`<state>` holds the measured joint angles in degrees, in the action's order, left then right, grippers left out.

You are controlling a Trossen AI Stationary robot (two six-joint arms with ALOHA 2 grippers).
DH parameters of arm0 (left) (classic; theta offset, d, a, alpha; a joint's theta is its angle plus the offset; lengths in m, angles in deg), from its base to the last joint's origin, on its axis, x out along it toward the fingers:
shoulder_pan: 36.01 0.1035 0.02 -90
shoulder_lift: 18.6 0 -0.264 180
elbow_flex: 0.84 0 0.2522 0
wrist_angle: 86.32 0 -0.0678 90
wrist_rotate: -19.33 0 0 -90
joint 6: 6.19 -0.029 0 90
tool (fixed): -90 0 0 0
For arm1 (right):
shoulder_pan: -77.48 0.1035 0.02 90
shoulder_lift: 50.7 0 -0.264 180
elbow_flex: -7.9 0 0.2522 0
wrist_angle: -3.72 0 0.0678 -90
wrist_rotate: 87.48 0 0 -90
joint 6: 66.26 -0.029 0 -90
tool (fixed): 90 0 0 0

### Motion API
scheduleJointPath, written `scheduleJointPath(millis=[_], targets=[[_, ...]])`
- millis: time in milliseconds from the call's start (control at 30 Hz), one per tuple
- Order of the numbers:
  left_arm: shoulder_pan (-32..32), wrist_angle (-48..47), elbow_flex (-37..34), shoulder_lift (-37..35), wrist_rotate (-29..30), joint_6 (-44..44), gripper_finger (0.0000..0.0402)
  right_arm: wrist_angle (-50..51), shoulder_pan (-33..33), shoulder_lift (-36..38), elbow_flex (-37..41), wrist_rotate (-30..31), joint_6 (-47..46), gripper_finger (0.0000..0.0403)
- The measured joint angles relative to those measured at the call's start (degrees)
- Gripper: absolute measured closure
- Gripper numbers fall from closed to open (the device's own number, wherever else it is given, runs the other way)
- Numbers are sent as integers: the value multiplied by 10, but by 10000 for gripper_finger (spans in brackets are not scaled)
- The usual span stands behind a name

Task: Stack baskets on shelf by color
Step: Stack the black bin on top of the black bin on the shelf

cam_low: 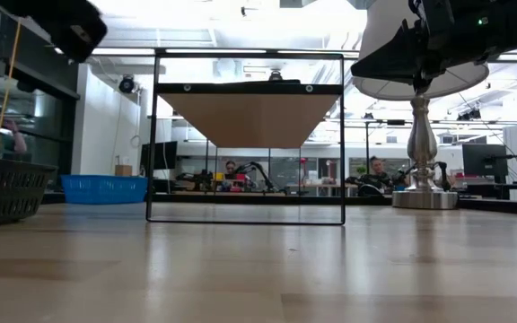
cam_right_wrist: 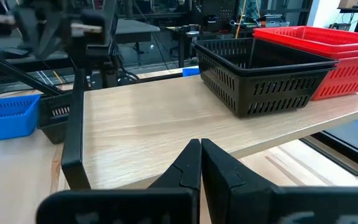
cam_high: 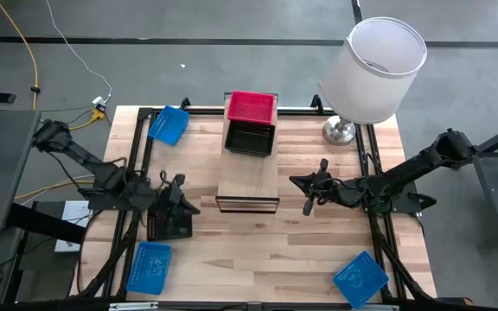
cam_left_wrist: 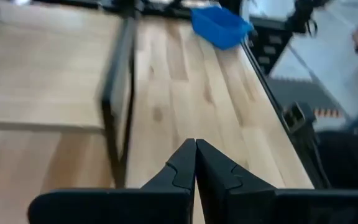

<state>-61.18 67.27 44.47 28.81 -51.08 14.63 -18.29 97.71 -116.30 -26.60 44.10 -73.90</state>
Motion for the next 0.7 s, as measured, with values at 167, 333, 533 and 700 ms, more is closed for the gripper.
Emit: scheduleJointPath(millis=[167,333,533,700], targets=[[-59,-1,0,44,20,0,401,0,0,0,0,0,2,403],[-91,-84,45,95,33,20,401,0,-2,0,0,6,12,403],[-107,-345,174,171,7,214,401,0,-20,0,0,1,3,403],[-129,-469,198,217,-105,480,401,8,-26,0,0,-6,-13,403]])
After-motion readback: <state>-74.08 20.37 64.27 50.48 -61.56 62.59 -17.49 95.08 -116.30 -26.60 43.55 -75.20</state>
